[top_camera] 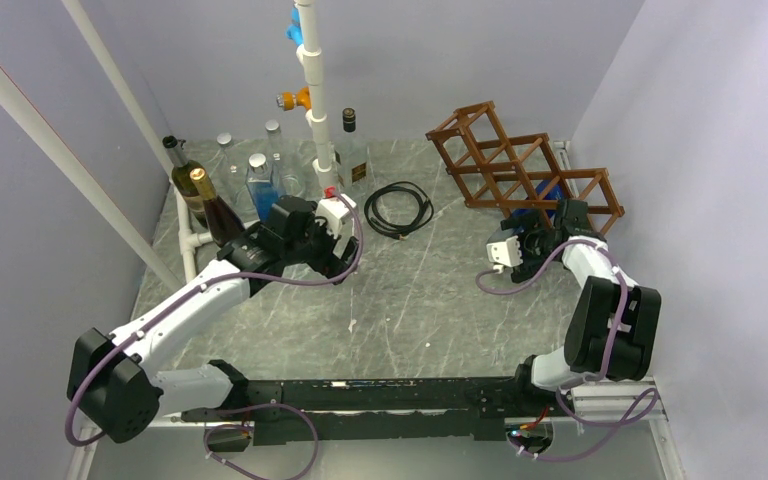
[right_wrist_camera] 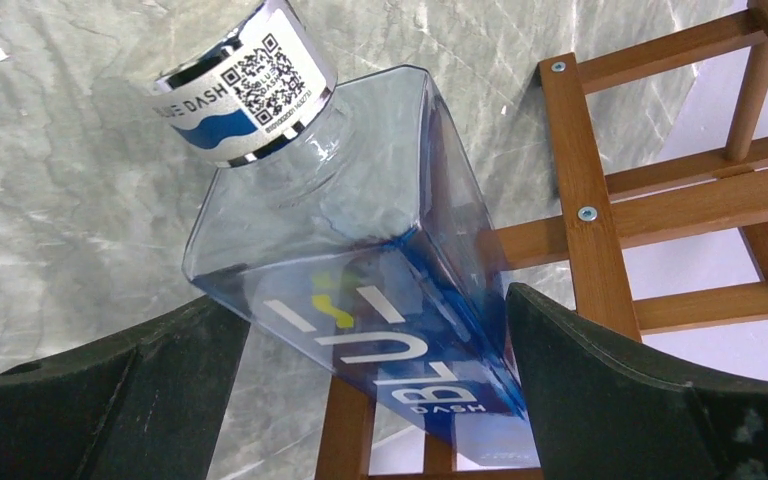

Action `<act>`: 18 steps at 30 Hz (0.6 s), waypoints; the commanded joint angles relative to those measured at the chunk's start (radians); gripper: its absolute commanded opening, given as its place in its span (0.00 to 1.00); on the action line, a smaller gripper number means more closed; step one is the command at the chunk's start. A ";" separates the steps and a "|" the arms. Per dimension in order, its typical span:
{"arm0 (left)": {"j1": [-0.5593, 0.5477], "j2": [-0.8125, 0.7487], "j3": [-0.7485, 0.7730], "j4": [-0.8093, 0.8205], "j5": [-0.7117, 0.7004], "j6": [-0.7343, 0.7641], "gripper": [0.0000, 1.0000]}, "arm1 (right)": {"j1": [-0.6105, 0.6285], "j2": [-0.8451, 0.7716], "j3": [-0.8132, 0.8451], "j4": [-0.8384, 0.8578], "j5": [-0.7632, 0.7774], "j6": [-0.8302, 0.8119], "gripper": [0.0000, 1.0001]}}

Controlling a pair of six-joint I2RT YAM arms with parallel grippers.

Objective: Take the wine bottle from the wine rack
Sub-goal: Pick up the wine bottle from the wine rack.

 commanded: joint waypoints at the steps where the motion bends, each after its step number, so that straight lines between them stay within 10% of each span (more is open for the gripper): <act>1: -0.003 0.026 0.052 -0.010 -0.013 0.017 1.00 | -0.001 0.037 -0.039 0.099 -0.030 -0.535 0.99; 18: -0.004 0.047 0.062 -0.024 -0.013 0.020 0.99 | 0.000 0.037 -0.060 0.064 -0.075 -0.593 0.86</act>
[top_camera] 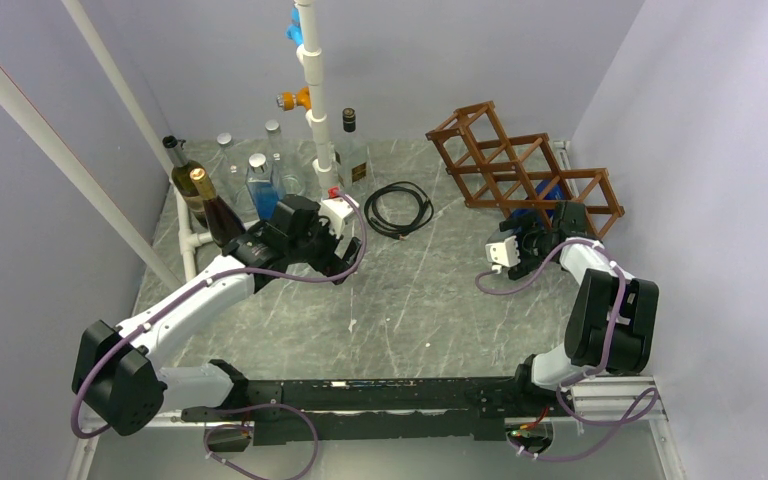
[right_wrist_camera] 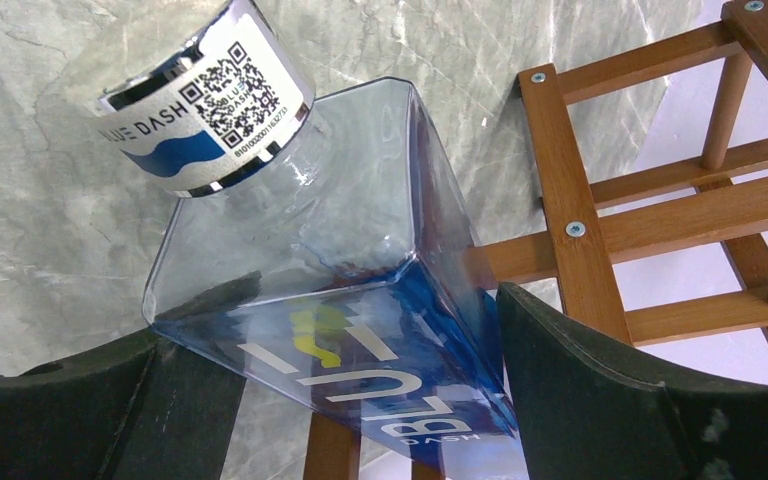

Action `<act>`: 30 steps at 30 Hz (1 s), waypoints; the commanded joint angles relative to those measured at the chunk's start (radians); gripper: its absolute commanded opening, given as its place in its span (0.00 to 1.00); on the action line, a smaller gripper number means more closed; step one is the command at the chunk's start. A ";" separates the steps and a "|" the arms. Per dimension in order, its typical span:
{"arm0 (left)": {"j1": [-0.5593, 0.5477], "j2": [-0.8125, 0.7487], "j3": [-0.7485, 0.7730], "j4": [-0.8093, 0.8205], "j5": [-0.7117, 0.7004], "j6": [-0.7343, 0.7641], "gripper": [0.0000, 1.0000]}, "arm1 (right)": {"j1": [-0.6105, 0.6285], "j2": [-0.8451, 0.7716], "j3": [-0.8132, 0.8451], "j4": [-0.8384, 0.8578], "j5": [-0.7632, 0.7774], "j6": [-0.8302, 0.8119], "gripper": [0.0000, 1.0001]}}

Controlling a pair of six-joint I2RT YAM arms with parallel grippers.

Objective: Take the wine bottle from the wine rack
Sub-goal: Pick up the wine bottle from the wine rack.

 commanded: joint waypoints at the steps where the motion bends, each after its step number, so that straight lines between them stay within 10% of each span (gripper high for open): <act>1: -0.004 0.001 0.047 -0.004 -0.004 0.010 0.99 | 0.000 -0.013 -0.023 -0.073 -0.027 -0.593 0.85; 30: -0.004 0.022 0.055 -0.014 -0.002 0.006 1.00 | 0.092 -0.121 -0.080 -0.247 -0.155 -0.592 0.78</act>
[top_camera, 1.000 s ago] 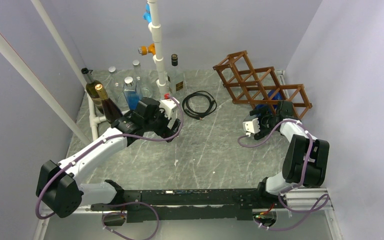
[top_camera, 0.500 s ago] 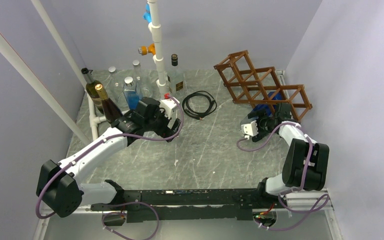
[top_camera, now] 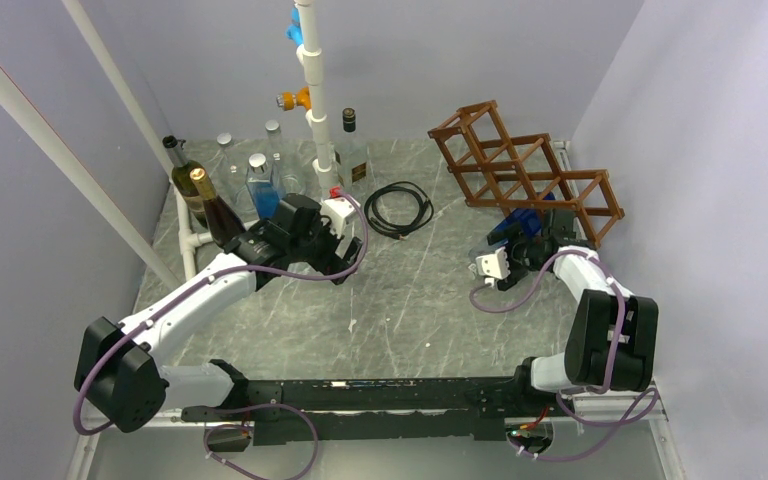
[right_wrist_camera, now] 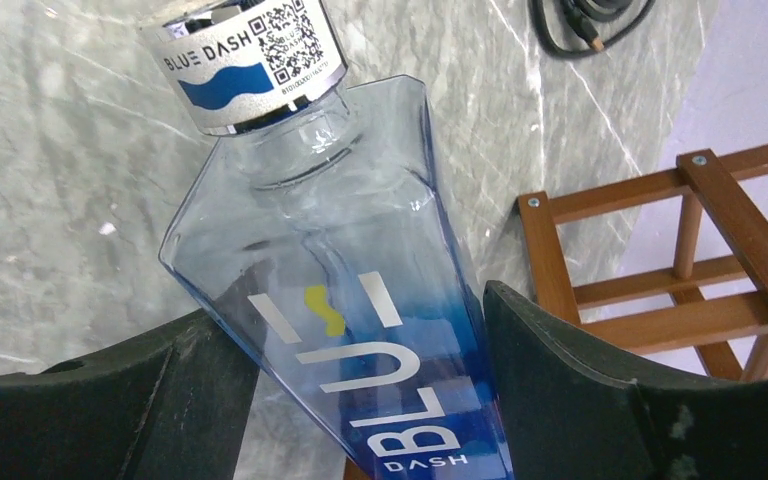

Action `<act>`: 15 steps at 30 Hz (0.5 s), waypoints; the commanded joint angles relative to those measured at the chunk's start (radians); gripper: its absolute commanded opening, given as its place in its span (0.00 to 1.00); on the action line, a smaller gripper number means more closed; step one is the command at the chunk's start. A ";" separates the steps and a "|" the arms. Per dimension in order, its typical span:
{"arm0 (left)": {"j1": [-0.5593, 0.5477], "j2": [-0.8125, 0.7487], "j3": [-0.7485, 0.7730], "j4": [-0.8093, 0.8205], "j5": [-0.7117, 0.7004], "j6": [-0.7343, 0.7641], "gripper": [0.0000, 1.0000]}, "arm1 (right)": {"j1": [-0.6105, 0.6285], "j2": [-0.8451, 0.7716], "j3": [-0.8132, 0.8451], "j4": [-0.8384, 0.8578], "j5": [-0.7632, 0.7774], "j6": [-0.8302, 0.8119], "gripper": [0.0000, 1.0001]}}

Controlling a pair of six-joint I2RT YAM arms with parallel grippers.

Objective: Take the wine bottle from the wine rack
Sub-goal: Pick up the wine bottle from the wine rack.

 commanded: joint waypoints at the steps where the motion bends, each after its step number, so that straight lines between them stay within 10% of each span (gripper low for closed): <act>1: -0.004 0.005 0.041 0.005 -0.002 0.006 1.00 | 0.020 -0.023 -0.026 -0.147 -0.074 -0.593 0.79; 15: -0.004 0.021 0.050 -0.008 -0.009 0.008 1.00 | 0.082 -0.037 -0.024 -0.220 -0.084 -0.592 0.77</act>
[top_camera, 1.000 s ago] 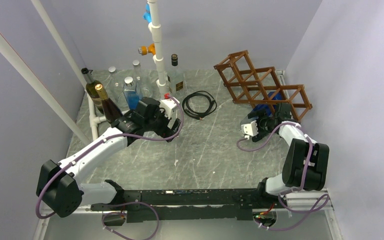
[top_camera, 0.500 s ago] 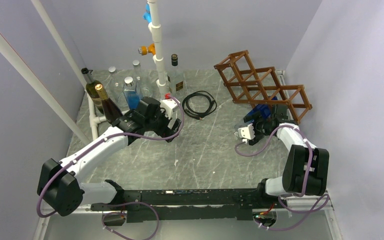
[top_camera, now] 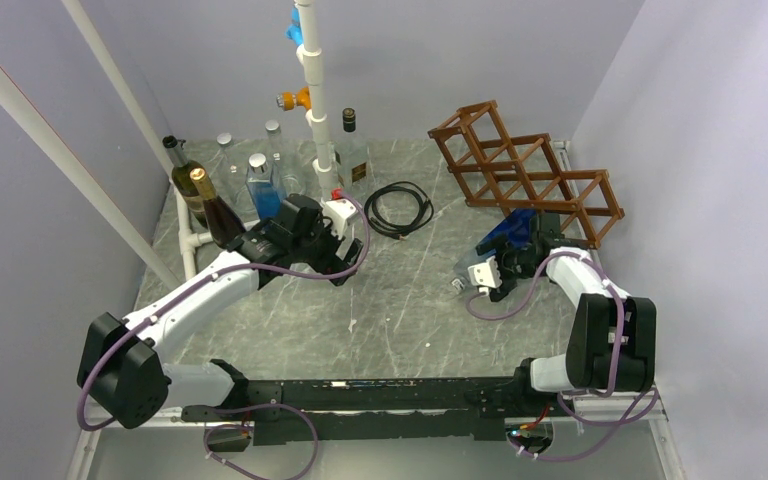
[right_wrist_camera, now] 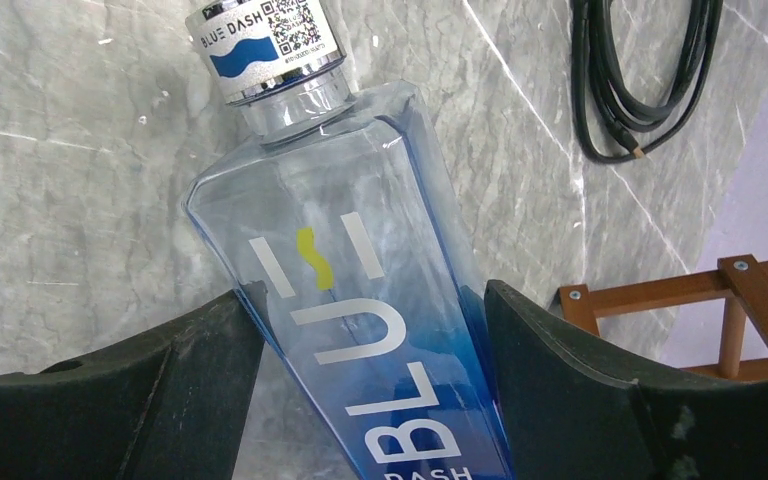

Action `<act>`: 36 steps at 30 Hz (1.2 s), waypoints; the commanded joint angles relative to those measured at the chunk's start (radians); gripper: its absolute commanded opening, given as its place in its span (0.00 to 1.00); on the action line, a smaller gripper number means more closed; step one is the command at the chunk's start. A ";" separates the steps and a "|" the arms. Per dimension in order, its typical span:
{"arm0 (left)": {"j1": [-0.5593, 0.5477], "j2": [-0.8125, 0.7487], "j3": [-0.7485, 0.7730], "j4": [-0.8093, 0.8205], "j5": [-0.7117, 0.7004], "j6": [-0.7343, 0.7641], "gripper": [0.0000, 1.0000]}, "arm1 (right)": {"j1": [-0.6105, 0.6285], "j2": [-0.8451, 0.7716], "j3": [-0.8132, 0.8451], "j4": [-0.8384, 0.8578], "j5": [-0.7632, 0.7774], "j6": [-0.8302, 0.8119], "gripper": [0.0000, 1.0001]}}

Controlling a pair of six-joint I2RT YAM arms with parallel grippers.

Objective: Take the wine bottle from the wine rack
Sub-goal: Pick up the wine bottle from the wine rack, then place the wine bottle at the center of the board.

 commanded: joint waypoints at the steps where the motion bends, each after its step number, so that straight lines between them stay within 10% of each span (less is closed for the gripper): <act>1: -0.003 0.002 0.050 0.001 -0.008 0.008 1.00 | 0.011 -0.026 -0.014 -0.095 -0.041 -0.592 0.77; 36: -0.003 0.019 0.058 -0.012 -0.030 0.017 1.00 | 0.219 0.002 -0.081 -0.091 -0.062 -0.560 0.79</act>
